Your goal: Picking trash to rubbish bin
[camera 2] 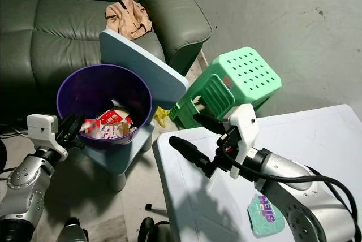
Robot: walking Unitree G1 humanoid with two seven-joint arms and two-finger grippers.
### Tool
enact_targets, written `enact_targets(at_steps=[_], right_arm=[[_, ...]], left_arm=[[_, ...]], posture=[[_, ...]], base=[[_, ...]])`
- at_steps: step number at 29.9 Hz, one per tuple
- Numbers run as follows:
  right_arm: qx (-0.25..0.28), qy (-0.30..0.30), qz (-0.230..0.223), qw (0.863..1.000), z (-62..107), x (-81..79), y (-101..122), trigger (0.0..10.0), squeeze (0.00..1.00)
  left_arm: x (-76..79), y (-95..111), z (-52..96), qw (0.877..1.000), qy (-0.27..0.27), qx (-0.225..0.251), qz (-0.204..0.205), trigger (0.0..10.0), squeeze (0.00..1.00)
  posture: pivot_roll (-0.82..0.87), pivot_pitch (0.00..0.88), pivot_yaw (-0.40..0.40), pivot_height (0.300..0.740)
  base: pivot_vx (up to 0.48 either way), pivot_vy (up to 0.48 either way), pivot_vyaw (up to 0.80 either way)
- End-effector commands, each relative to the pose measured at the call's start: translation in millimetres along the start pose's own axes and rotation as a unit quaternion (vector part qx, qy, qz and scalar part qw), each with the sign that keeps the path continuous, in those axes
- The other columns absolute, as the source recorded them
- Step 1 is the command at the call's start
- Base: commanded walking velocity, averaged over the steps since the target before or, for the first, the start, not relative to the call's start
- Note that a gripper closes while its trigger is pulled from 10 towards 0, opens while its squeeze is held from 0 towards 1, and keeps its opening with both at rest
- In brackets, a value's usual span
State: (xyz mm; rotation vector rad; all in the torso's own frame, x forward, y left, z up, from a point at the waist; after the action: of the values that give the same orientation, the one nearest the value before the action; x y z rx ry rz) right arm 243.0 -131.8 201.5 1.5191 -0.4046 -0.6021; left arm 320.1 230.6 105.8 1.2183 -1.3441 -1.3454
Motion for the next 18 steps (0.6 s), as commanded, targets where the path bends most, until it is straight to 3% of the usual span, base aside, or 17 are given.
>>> enact_targets(at_steps=[1, 18], right_arm=[[0.004, -0.014, 0.009, 1.000, 7.8, 3.3, 6.4, 10.0, 0.00], [0.011, -0.023, 0.004, 1.000, 5.5, 6.4, 4.8, 10.0, 0.00]], left_arm=[[5.3, -7.2, 1.0, 1.000, -0.010, -0.009, 0.008, 10.0, 1.00], [1.9, -3.8, 0.6, 1.000, 0.001, -0.001, 0.006, 10.0, 1.00]], posture=[[-0.06, 0.315, -0.316, 0.740], [-0.05, 0.296, -0.292, 0.740]], base=[[0.000, 0.000, 0.00], [0.000, 0.000, 0.00]])
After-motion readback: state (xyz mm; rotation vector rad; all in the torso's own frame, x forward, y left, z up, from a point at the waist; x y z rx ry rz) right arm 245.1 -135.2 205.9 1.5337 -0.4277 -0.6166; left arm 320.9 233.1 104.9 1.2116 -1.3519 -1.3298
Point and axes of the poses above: a point about 5 cm out from each wrist's last joint towards the gripper, its own z axis pointing back from the gripper into the wrist, its own y axis along the axis of the wrist's last joint, x = y × z, the point moved 2 cm from there along -z, pointing out of the wrist towards the gripper, and after that the axes turned 3 degrees about -z, right-handed, at the moved point
